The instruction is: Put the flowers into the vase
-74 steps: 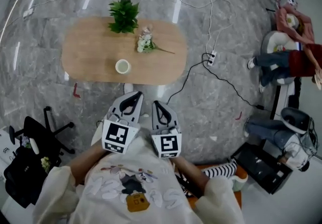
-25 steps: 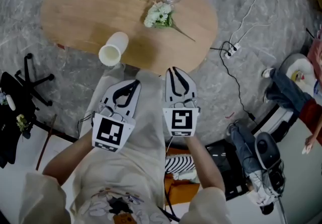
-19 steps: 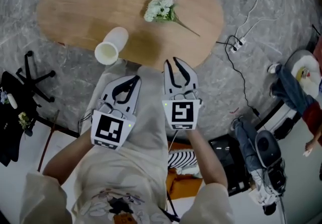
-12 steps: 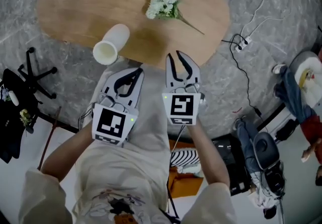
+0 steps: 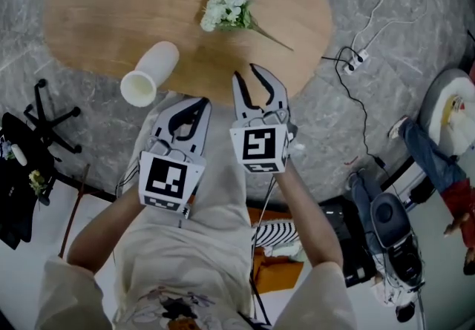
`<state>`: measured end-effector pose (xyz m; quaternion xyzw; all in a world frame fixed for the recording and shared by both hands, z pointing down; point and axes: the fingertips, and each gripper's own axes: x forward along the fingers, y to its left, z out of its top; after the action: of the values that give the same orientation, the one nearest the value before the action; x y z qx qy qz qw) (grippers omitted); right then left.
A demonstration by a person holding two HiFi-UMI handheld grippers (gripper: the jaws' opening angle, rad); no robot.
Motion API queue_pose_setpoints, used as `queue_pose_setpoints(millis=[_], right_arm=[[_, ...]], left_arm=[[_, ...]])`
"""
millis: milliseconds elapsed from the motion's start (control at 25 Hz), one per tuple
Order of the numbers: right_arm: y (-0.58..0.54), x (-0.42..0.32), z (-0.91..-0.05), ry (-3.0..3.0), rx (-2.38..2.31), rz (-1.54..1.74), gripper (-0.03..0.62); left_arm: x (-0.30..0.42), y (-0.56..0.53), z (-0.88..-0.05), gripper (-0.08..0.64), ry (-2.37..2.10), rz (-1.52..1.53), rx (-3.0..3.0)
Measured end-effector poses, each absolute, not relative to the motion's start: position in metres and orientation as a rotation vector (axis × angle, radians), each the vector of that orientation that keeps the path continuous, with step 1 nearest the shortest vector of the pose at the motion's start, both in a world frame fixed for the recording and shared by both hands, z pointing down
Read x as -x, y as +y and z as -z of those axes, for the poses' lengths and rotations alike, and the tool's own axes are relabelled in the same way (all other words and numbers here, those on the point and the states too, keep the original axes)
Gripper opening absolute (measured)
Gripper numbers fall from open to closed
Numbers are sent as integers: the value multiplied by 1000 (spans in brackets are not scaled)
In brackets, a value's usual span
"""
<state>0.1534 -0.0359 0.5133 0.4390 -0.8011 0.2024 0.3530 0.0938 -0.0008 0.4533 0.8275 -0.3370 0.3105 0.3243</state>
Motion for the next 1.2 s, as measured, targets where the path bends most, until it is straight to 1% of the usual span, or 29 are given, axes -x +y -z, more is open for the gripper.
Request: queue_pose_setpoints(millis=[360,720,1200], right_arm=[[-46,-171,-557,-2005,-1094,-560,121],[-53,-183,-605,-1942,-994,-529,164],[-68,-195,-643,-1910,-966,-580,176]], left_arm=[[-103,-7,-479,8,-939,-844,-2135],[-110,-12,-498,8,-961,-870,-2116],[-116,-16,-518,8,-991,-908,-2085]])
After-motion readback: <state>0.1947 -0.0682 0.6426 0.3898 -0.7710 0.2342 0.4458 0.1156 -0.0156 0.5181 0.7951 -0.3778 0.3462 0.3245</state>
